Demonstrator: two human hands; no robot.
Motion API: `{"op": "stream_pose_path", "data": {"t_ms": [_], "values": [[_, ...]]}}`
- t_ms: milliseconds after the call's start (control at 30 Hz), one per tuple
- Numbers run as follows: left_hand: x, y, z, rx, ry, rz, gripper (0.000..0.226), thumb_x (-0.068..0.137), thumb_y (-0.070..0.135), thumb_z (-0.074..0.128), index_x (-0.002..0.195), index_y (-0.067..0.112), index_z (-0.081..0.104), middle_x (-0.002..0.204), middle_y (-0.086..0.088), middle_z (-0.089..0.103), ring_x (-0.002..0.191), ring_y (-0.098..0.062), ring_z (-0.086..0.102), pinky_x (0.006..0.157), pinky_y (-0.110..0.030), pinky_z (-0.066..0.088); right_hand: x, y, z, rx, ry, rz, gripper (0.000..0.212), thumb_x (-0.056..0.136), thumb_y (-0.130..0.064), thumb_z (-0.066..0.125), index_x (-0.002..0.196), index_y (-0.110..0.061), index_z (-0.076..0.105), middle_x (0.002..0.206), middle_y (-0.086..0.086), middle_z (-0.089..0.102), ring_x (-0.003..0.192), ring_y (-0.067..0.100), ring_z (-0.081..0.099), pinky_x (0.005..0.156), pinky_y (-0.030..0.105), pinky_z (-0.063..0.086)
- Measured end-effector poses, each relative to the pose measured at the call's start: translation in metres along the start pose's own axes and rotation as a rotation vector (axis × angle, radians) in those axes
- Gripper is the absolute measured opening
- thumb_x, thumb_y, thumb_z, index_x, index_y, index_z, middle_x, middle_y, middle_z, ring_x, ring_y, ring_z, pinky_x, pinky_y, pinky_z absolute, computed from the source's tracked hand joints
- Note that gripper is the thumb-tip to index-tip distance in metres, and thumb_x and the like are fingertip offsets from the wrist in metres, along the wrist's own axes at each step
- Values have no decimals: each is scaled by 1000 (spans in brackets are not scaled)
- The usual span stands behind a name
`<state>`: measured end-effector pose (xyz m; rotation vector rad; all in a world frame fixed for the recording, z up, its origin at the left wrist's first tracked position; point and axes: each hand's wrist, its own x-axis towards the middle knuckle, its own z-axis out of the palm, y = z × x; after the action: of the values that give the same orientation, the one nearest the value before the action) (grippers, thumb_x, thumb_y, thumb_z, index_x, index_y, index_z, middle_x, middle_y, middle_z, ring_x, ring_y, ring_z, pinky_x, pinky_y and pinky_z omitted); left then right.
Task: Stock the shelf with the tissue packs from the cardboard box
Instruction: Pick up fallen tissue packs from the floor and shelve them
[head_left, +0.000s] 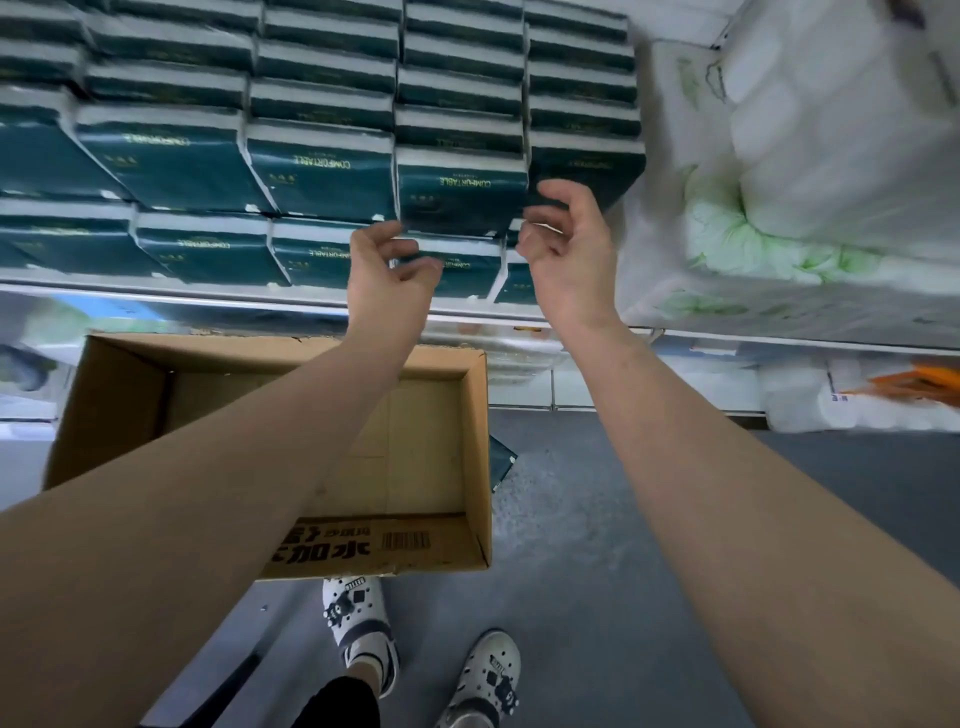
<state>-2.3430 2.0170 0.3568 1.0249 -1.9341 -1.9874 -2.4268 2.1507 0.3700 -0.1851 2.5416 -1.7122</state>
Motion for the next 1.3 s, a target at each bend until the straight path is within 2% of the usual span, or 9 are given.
{"op": "stream_pose_path", "data": {"t_ms": [167, 367, 433, 600, 733, 867, 1000, 1167, 1300], "values": [[-21, -23, 22, 50, -21, 40, 30, 87, 13, 67, 111, 24, 54, 100, 7, 61, 82, -6, 60, 74, -22, 50, -30, 31, -19, -26, 10, 19, 33, 90, 1, 58, 112, -24, 60, 88, -4, 66, 82, 17, 66, 80, 44, 58], [-68, -74, 72, 91, -124, 31, 25, 87, 9, 65, 105, 25, 60, 98, 2, 65, 89, -10, 63, 87, -37, 56, -80, 109, -61, -22, 35, 53, 25, 88, 2, 61, 104, -16, 66, 81, -7, 64, 70, 0, 59, 70, 20, 52], [-87, -101, 97, 93, -127, 13, 25, 86, 11, 65, 105, 27, 61, 97, 6, 65, 90, -9, 63, 88, -35, 55, -98, 144, -81, -32, 20, 105, 24, 89, 1, 61, 102, -18, 66, 80, -8, 63, 66, -1, 57, 67, 14, 48], [-138, -188, 173, 94, -181, -117, 28, 87, 11, 64, 110, 27, 61, 101, 8, 65, 91, -7, 63, 88, -26, 52, -143, 243, -127, -103, -127, 222, 23, 90, 0, 60, 108, -14, 65, 89, -9, 64, 72, -4, 58, 72, 22, 50], [-170, -268, 214, 81, -202, -223, 32, 89, 2, 61, 115, 22, 59, 113, 0, 64, 100, -9, 60, 96, -26, 47, -172, 320, -153, -210, -233, 362, 31, 89, 0, 59, 116, -14, 65, 104, -1, 69, 88, 16, 68, 85, 37, 57], [-180, -339, 223, 149, -122, -342, 39, 90, 2, 60, 127, 17, 55, 120, 0, 59, 97, -5, 56, 81, -5, 44, -191, 390, -157, -239, -266, 433, 35, 89, 3, 57, 118, -13, 65, 111, 5, 71, 92, 20, 69, 89, 45, 55], [-170, -404, 214, 232, -83, -438, 46, 93, 8, 59, 137, 18, 48, 129, 2, 55, 106, -11, 55, 87, -20, 43, -198, 451, -136, -251, -313, 491, 38, 89, 3, 53, 121, -14, 64, 114, 5, 69, 93, 21, 66, 91, 48, 53], [-137, -466, 210, 306, -16, -487, 53, 92, 11, 59, 141, 18, 43, 119, 10, 50, 107, -13, 53, 93, -29, 43, -187, 507, -93, -254, -396, 510, 38, 92, 2, 49, 125, -12, 63, 118, 8, 67, 105, 25, 65, 96, 30, 50], [-102, -509, 209, 301, 45, -520, 55, 93, 17, 56, 145, 24, 40, 135, 9, 50, 118, -12, 49, 99, -30, 41, -169, 538, -60, -265, -490, 497, 42, 94, 2, 47, 133, -11, 57, 128, 8, 63, 117, 22, 60, 95, 18, 41]]}}
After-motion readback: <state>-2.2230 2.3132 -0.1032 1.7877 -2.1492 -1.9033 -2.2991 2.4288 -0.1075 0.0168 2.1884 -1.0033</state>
